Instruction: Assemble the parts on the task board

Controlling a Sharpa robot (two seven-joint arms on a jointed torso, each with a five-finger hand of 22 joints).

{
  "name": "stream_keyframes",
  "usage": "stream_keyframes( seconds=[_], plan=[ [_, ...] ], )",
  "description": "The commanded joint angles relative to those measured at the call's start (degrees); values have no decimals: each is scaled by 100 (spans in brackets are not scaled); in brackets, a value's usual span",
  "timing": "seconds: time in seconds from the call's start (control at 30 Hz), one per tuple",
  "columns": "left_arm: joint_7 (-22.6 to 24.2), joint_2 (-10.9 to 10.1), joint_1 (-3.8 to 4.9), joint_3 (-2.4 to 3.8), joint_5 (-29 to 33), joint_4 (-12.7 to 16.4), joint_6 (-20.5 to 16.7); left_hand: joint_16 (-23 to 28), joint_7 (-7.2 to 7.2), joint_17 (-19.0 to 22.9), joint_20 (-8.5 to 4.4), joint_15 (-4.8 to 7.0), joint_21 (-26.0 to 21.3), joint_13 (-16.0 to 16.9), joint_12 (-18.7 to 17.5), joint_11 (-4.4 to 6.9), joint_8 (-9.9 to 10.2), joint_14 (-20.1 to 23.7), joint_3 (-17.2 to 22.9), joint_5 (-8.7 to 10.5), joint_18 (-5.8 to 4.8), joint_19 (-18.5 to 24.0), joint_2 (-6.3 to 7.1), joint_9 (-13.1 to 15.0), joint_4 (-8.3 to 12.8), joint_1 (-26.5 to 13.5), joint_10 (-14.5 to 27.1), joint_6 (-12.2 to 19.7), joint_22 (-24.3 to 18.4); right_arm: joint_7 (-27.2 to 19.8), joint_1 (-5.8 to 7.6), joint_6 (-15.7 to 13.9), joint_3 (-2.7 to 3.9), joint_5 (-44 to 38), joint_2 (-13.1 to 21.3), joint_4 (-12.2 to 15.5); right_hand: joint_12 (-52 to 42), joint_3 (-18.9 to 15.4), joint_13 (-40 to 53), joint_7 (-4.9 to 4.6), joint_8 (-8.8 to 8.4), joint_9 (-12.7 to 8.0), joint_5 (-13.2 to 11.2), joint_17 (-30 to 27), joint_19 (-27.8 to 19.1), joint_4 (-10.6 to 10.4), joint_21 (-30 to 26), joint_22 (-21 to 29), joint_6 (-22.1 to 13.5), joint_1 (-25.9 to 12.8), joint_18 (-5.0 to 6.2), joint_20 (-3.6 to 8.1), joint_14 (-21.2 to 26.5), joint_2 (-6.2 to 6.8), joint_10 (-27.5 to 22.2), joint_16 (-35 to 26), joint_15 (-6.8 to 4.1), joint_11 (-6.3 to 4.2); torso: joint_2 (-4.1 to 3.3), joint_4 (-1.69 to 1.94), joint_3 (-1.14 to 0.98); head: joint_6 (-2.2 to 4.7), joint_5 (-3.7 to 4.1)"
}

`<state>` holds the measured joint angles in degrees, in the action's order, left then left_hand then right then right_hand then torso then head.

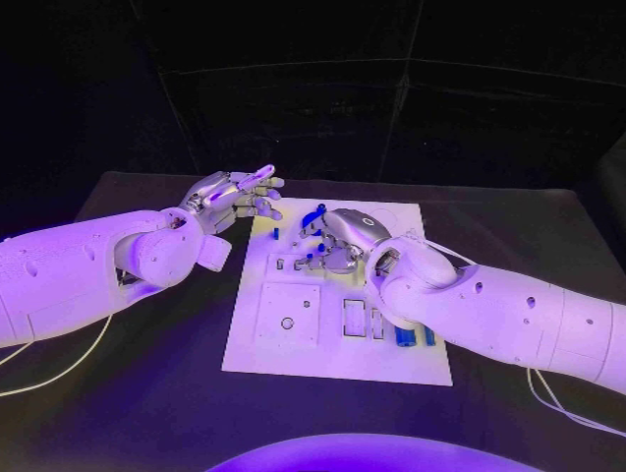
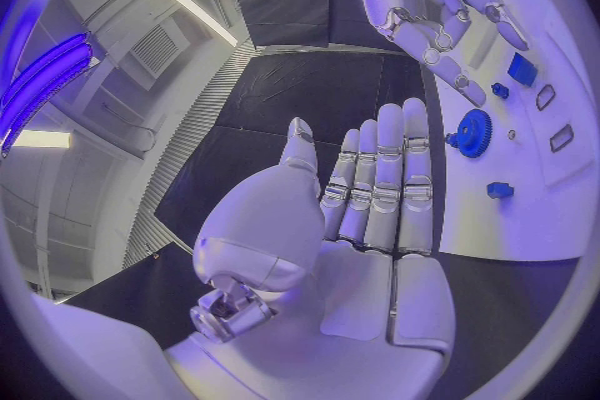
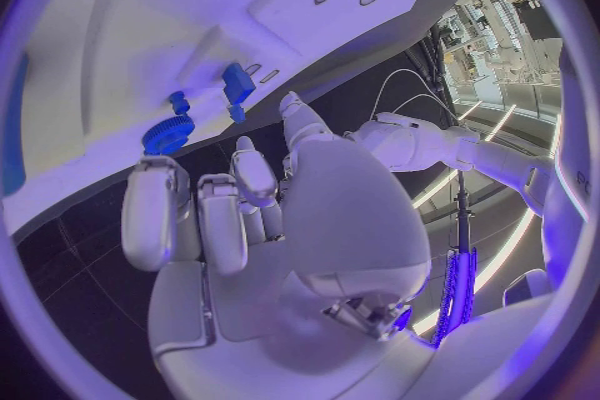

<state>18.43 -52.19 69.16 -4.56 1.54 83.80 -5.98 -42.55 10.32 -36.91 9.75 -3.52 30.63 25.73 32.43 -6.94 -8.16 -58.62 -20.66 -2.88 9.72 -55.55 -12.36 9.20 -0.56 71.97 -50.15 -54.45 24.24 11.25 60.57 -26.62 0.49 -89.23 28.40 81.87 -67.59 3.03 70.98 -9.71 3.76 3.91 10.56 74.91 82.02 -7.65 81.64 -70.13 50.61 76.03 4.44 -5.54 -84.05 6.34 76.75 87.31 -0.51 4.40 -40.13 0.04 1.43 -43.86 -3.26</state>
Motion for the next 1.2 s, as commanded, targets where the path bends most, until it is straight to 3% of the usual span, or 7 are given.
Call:
stream_keyframes(
  seconds=[0.03,0.13,0.23,0.33,0.47,0.9,1.2],
  plan=[
    [-49,0,11,6,-357,-4,14,-133,17,-28,-29,37,42,-82,-65,17,-60,-228,50,10,87,-207,8,14,131,187,-104,16,-2,-568,20,-391,5,23,193,235,-36,-63,11,14,46,9,45,966,-3,-27,0,-6,-20,46,-62,-31,-470,5,-18,-48,40,2,10,-4,4,6,-5],
    [-241,-24,11,6,-767,12,-56,-670,-34,-347,-142,155,311,-200,-73,95,-159,-794,157,21,87,-644,-15,40,284,352,-431,-115,101,-911,111,-311,6,532,533,543,-41,-80,8,18,57,12,99,934,-15,-73,-11,16,-10,74,-58,-30,-461,-44,-16,-68,38,-2,19,-8,-2,18,-22],
    [-1034,-73,17,7,-1480,83,-198,-2374,-132,-2184,-305,303,688,-256,24,280,-233,-1889,292,7,101,-1086,-70,52,412,458,-1000,-233,286,-1062,276,-187,6,1160,964,839,115,-93,-130,59,149,41,288,777,-92,-94,-91,172,144,172,-28,-12,-417,-128,-129,-171,11,-38,41,-38,-9,27,-53],
    [-1816,-106,71,8,-2206,159,-261,-3040,-237,-2933,-414,412,969,-232,113,357,-295,-2266,384,12,80,-1304,-144,73,451,445,-1263,-338,447,-1022,467,-108,5,1442,1288,970,296,-125,-286,79,190,47,369,640,-134,-117,-138,260,204,185,-12,4,-379,-146,-248,-265,-5,-55,83,-69,-16,44,-65],
    [-2890,-58,234,8,-3104,186,86,-4089,-348,-4299,-534,512,2540,140,741,477,-438,-2837,138,3,-181,-2077,-60,147,-40,-364,-1777,-452,2170,-930,739,-10,5,1832,1632,994,470,-179,-444,96,221,46,404,463,-153,-153,-168,307,238,191,-4,22,-331,-153,-341,-393,-23,-73,154,-99,-53,5,-121],
    [-4848,680,720,-9,-4934,-284,1567,-4745,-631,-5309,-741,733,4235,2480,2939,711,-1229,-3138,-180,14,-491,-2622,-53,741,-599,-834,-2262,-657,4174,-628,1068,19,3,2532,1934,653,2393,-537,-2248,118,242,15,864,-519,-605,-414,-879,1555,156,314,205,74,-91,-253,-1198,-1270,-73,-107,254,-150,-140,-71,-200],
    [-5234,1254,921,-217,-5346,-681,1723,-4745,-702,-5309,-794,788,4582,3045,3387,786,-1658,-3138,-204,13,-558,-2697,-69,1242,-661,-797,-2418,-534,4613,-492,1090,64,3,2590,1874,586,2633,-593,-2540,123,250,14,1216,-625,-614,-451,-1000,1703,133,457,224,92,-93,-270,-1204,-1413,-83,-118,262,-163,-147,-96,-229]
  ],
)
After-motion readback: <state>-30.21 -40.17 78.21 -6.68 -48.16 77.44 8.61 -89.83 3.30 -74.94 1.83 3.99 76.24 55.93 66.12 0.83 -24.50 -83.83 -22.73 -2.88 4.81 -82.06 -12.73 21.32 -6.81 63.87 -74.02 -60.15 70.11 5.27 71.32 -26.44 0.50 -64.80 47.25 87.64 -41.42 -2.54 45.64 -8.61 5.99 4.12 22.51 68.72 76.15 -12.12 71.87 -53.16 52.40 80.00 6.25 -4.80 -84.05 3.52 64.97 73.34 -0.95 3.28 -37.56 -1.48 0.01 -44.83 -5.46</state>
